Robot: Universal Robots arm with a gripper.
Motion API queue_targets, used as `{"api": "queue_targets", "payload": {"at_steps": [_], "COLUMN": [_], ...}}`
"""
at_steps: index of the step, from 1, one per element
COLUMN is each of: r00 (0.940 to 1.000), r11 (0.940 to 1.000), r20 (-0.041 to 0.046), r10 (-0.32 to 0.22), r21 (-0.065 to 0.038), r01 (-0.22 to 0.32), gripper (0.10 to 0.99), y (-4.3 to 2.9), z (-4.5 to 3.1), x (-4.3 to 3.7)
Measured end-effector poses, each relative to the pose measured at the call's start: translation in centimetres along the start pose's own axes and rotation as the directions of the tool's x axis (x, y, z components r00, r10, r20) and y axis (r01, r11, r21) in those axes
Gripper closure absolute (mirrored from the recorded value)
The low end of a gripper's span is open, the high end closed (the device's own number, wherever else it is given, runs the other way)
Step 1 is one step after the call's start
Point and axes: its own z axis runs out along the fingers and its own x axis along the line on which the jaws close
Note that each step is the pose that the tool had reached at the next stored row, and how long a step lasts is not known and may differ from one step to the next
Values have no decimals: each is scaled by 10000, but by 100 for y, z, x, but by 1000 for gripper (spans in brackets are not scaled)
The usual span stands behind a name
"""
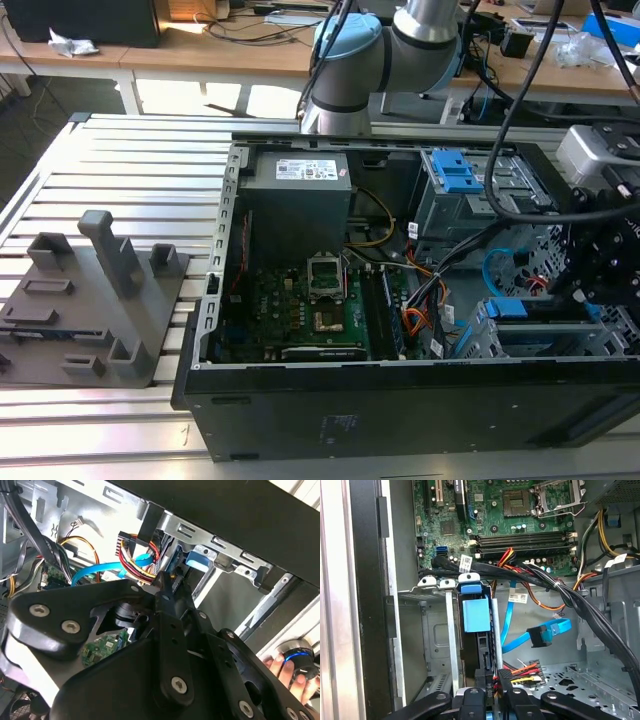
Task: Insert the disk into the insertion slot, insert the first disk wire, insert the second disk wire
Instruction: 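Insert the first disk wire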
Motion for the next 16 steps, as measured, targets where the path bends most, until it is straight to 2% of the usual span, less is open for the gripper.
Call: {"api": "queue_targets", "payload": {"at_steps": [1,2,3,5,6,8,11,16], "r00": [10000,10000,10000,10000,10000,10000,10000,10000], "r11": [10000,10000,10000,10000,10000,10000,10000,10000], "r20": [1,-6,-16,-13,-15,-19,-18,-16], "r10": [0,0,1,-1,0,0,0,0], "r21": [-1,0,1,0,1,1,1,1], "r01": [0,0,-1,1,0,0,0,0], "gripper": [847,847,847,863,980,980,980,980], "y": [3,8,12,13,15,18,23,24], "z": [-63,-172,-245,-263,-271,-299,-419,-437], "x": [0,-1,-1,-4,-4,-4,-4,-4]}}
